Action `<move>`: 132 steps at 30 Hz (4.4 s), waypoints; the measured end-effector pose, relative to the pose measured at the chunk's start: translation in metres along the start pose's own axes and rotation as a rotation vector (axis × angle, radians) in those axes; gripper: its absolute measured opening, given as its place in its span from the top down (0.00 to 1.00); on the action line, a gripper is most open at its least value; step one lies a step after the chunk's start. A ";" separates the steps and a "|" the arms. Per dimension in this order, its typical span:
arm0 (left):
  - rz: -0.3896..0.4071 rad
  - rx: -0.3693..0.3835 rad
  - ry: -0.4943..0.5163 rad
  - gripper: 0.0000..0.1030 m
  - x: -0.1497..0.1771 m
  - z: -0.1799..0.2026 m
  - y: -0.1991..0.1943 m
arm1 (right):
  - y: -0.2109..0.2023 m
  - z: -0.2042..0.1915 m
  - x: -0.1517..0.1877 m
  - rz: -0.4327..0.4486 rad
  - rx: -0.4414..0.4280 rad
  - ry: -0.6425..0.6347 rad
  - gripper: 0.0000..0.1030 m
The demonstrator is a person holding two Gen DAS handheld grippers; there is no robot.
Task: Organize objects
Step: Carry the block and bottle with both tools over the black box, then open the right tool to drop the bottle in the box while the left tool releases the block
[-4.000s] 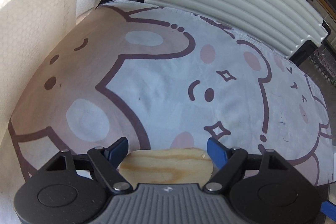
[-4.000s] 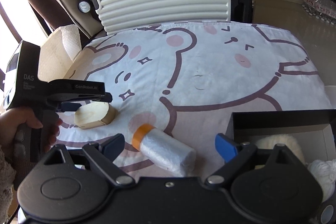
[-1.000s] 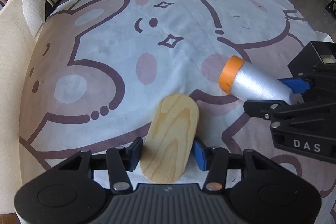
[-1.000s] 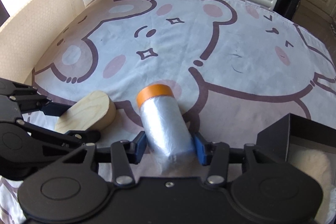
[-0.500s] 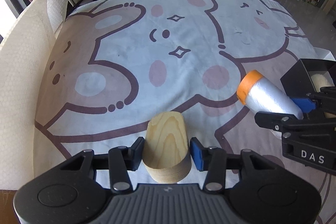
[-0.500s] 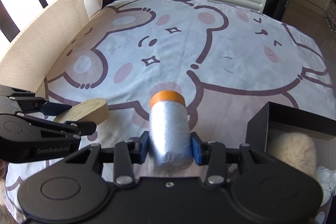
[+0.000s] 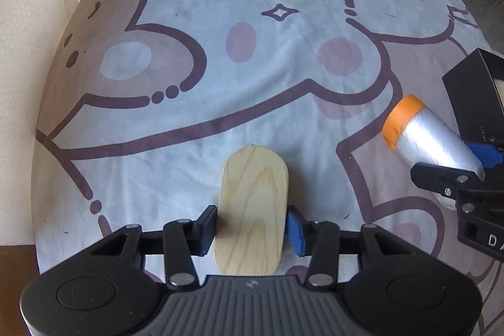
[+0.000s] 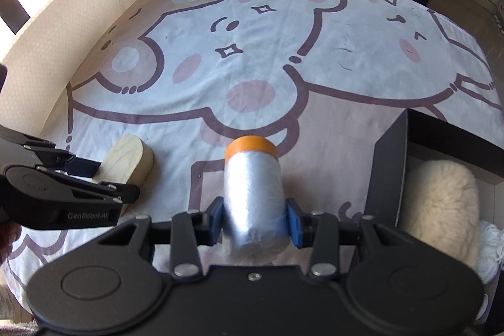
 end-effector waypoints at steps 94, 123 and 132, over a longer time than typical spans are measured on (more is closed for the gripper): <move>0.338 0.133 0.204 0.56 -0.030 0.215 -0.127 | -0.169 0.198 0.089 0.270 0.254 0.372 0.59; 0.327 0.285 0.198 0.56 -0.084 0.279 -0.085 | -0.081 0.244 0.047 0.287 0.283 0.401 0.59; 0.309 0.309 0.157 0.56 -0.095 0.271 -0.074 | -0.062 0.245 0.033 0.281 0.300 0.386 0.46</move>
Point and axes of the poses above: each gripper's, at about its wrist camera, not at the fingertips, and y roughly the way its jaws point, z to its right, x to its underside, the point moved 10 cm from there along y, roughly the way its jaws point, and after that the axes turned 4 degrees about x, right-handed, at the moved point
